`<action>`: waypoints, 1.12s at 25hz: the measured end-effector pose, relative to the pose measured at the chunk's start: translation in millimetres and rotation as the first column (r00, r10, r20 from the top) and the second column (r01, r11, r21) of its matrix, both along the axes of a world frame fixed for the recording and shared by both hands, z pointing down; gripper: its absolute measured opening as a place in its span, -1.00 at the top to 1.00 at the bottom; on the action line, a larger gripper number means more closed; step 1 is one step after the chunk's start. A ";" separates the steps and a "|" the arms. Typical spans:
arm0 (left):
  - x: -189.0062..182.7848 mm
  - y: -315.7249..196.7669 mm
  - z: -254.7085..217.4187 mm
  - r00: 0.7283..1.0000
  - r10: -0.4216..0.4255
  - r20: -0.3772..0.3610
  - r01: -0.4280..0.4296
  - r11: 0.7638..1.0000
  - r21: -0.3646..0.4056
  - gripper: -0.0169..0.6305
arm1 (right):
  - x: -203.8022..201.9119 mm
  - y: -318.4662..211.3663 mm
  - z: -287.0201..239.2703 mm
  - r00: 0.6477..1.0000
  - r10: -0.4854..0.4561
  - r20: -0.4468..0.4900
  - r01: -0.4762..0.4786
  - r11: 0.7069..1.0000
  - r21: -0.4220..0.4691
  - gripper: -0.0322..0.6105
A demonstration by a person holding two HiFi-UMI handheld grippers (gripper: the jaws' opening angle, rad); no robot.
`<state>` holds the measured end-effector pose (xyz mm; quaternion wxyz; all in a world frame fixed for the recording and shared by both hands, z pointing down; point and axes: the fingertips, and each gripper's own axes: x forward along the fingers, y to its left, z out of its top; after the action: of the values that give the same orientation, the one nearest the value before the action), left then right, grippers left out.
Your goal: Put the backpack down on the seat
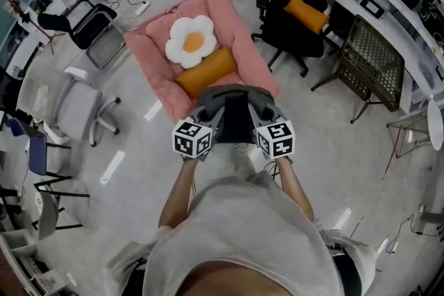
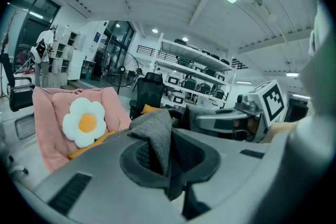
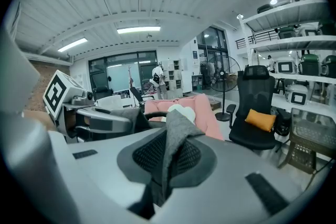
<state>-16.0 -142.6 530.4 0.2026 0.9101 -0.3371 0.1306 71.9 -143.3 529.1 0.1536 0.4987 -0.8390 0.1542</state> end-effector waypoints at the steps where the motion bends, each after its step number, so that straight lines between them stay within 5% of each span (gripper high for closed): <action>1: 2.2 -10.4 0.0 1.000 -0.006 0.000 0.006 1.000 -0.002 0.84 | 2.4 -10.7 -0.2 1.000 -0.009 0.000 0.009 1.000 0.001 0.82; 15: 22.6 -133.0 -1.4 0.992 -0.120 0.028 0.121 0.992 -0.025 0.84 | 22.7 -132.9 -0.8 0.993 -0.120 0.015 0.120 0.993 -0.020 0.82; 28: 37.1 -183.5 2.1 0.983 -0.174 0.065 0.177 0.983 -0.044 0.84 | 38.0 -194.0 3.7 0.983 -0.174 0.058 0.176 0.984 -0.028 0.82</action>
<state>21.0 -326.1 532.5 0.2256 0.8672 -0.4185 0.1484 109.9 -337.3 532.8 0.1515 0.4161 -0.8809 0.1674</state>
